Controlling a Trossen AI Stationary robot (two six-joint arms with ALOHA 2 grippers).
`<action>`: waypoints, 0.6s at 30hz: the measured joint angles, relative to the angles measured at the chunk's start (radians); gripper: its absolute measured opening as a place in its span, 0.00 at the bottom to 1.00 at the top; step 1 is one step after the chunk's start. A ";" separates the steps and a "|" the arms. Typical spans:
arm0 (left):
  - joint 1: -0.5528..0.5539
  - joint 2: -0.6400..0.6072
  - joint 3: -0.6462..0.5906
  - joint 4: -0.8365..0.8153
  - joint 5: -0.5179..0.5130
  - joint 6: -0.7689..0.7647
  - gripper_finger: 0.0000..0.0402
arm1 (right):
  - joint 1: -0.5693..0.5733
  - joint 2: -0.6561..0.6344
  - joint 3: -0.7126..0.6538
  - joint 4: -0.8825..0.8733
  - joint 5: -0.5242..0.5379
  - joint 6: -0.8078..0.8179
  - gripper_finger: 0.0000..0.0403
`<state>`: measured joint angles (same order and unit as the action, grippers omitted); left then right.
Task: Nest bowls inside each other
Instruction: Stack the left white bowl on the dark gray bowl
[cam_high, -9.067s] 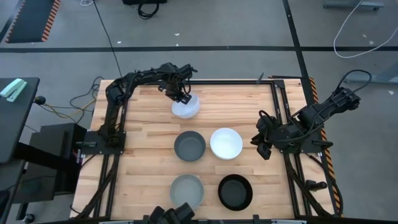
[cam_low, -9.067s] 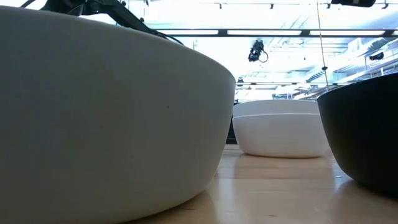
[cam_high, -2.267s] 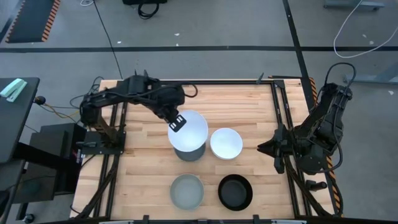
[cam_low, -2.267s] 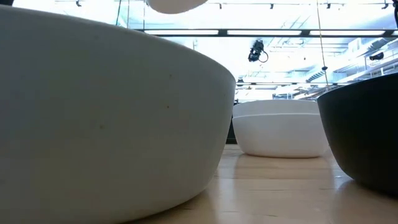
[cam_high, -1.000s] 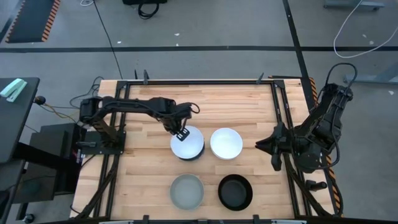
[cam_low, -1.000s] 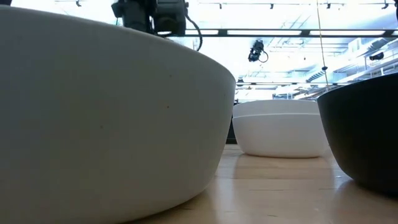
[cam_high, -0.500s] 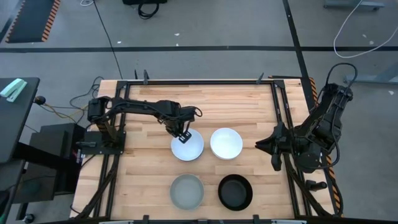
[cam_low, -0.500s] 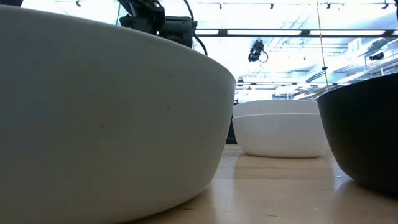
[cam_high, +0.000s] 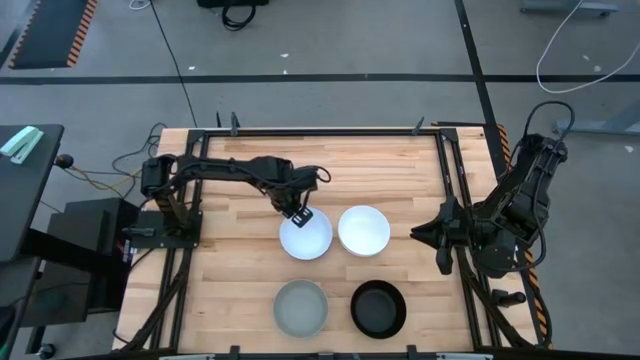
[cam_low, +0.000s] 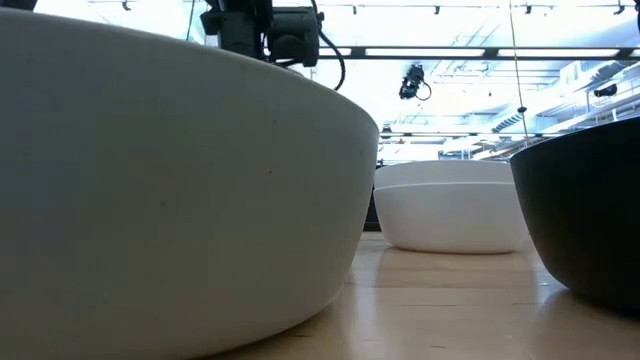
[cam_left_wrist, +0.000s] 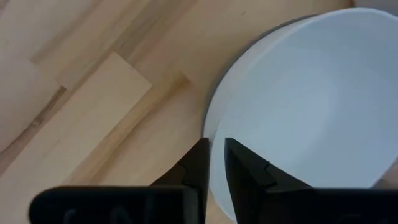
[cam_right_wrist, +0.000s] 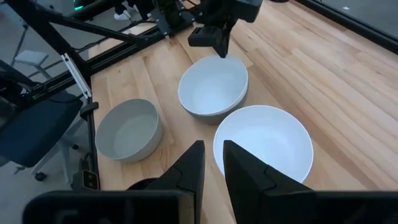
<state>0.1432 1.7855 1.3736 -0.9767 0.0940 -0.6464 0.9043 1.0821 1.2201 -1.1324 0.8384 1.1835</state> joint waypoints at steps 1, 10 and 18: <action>0.000 0.000 0.010 -0.006 0.000 0.008 0.14 | 0.000 0.000 0.000 -0.001 -0.002 0.000 0.16; 0.026 -0.001 0.048 -0.006 -0.026 0.015 0.11 | 0.000 0.000 0.000 -0.002 -0.028 0.006 0.16; 0.030 0.003 0.040 -0.007 -0.016 0.011 0.09 | 0.000 0.005 0.000 -0.003 -0.028 0.005 0.16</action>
<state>0.1737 1.7887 1.4136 -0.9842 0.0780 -0.6356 0.9043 1.0871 1.2201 -1.1351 0.8101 1.1881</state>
